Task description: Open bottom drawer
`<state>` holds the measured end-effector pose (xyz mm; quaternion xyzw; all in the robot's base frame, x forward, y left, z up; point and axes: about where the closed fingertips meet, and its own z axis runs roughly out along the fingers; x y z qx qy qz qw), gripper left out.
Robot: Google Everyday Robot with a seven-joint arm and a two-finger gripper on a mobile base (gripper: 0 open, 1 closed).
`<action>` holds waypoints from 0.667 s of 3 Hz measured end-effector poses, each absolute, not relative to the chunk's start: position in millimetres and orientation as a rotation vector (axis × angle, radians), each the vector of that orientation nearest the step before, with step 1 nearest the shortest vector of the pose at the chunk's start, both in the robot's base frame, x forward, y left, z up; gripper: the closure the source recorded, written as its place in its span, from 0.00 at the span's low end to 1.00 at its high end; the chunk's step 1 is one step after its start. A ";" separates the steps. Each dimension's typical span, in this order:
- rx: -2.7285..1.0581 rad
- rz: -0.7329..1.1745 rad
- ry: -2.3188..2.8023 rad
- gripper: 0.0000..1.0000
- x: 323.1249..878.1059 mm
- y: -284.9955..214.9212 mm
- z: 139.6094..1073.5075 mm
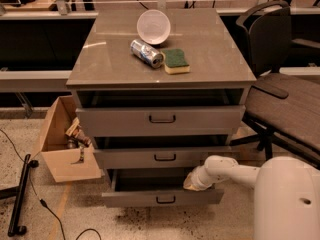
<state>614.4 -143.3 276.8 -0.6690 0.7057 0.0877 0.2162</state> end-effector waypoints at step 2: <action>-1.909 0.106 1.869 1.00 627.1 -145.7 254.1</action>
Offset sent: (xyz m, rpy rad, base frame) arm 0.0259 -0.0135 -0.0273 -0.1030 -0.1696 0.0512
